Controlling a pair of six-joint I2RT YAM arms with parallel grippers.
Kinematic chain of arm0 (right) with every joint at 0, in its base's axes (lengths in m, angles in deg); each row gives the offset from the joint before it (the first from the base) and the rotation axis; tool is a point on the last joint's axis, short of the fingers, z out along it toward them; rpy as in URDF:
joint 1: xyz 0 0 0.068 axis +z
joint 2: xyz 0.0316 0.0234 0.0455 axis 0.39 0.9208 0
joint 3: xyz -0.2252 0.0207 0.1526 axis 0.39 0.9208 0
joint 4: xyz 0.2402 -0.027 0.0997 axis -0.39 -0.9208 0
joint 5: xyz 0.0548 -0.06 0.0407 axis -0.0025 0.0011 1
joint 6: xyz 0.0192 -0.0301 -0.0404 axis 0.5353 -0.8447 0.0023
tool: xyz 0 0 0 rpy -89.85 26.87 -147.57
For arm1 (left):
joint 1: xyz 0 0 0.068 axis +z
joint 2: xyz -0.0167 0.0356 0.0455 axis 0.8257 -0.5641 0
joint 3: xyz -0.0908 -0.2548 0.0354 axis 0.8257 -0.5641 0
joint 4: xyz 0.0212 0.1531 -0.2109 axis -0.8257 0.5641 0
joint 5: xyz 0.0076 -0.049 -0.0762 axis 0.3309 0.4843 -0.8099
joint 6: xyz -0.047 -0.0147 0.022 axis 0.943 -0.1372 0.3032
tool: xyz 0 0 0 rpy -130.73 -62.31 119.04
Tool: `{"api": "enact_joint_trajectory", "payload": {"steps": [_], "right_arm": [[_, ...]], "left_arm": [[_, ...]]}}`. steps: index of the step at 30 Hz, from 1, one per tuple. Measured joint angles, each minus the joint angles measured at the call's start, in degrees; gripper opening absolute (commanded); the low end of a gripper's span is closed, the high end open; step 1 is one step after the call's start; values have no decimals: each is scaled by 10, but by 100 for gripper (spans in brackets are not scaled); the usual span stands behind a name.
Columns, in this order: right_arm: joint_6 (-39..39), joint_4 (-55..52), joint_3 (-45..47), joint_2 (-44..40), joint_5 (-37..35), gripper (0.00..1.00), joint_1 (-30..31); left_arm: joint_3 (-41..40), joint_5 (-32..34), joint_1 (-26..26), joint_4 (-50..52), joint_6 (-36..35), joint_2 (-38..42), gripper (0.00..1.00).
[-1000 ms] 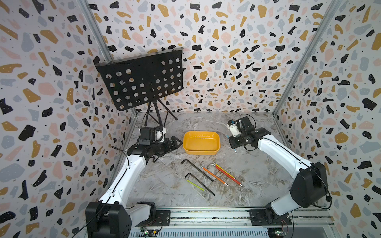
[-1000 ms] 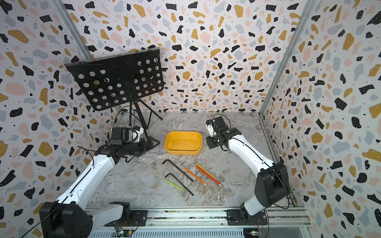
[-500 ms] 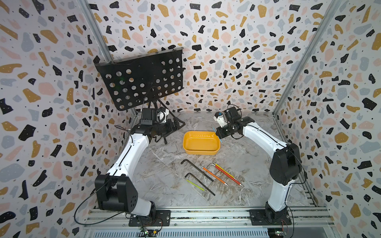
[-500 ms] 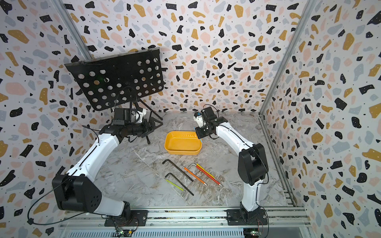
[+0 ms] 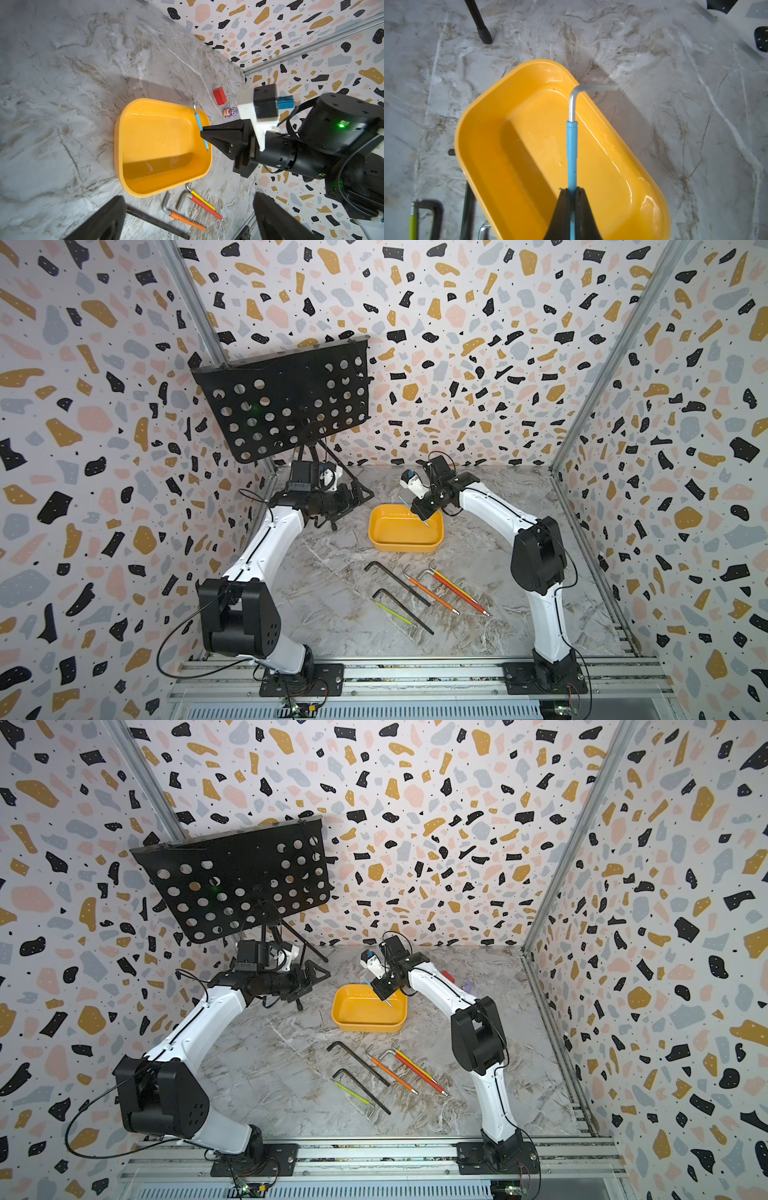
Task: Put the hex key on the desktop into the storage box
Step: Place the Allen key in the storage box.
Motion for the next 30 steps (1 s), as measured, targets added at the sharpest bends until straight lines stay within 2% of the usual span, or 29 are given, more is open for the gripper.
{"api": "enact_joint_trajectory", "payload": {"steps": [15, 16, 20, 25, 30], "right_arm": [[-58, -15, -13, 72, -48, 0, 58], [-58, -15, -13, 74, -52, 2, 57], [-61, -15, -13, 75, -70, 20, 57], [-62, -15, -13, 75, -91, 28, 56], [-61, -14, -13, 75, -104, 30, 56]], "left_arm": [[-15, 2, 15, -7, 11, 19, 100], [-15, 1, 15, -8, 13, 19, 100], [-15, -2, 16, -10, 18, 19, 100], [-15, -2, 16, -11, 19, 19, 100], [-16, -2, 17, -12, 20, 19, 100]]}}
